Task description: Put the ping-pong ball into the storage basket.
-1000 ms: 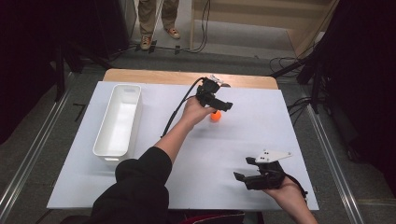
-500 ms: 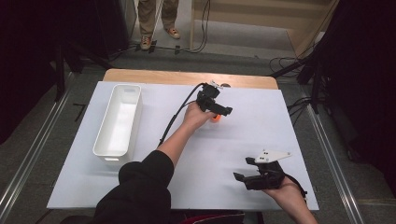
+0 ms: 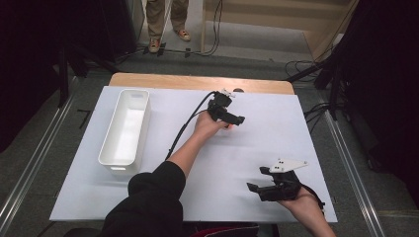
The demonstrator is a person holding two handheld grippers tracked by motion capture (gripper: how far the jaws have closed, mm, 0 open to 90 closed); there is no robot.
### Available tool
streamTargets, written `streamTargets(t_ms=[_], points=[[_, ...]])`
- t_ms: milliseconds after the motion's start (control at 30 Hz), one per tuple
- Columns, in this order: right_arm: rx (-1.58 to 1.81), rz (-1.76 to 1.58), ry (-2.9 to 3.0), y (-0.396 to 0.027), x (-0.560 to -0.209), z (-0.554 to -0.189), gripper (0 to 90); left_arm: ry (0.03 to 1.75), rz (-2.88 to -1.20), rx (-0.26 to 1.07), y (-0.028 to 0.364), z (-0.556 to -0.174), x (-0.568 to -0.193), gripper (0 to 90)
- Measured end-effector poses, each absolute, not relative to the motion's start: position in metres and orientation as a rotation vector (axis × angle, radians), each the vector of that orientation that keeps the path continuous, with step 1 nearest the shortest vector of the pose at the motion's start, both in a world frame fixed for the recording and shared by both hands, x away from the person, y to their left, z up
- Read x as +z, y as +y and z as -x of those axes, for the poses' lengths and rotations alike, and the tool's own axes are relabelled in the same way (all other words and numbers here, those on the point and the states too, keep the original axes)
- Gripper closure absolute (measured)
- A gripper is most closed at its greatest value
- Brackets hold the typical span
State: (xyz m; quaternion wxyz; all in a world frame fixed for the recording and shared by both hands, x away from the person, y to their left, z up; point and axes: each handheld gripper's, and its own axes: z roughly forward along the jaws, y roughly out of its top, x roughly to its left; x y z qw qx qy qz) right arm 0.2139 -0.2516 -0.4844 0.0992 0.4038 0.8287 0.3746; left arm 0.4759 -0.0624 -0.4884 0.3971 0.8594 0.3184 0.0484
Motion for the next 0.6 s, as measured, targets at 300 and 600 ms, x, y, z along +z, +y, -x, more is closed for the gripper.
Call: streamTargets(t_ms=[300, 600], points=[[1.107, -1.200, 2.454, -0.251, -0.485, -0.214, 22.0, 0.836, -2.187, 0.122, -0.055, -0.477, -0.504, 0.5], [1.095, -1.186, 2.460, -0.250, -0.486, -0.214, 22.0, 0.835, -2.177, 0.148, -0.053, -0.477, -0.516, 0.5]])
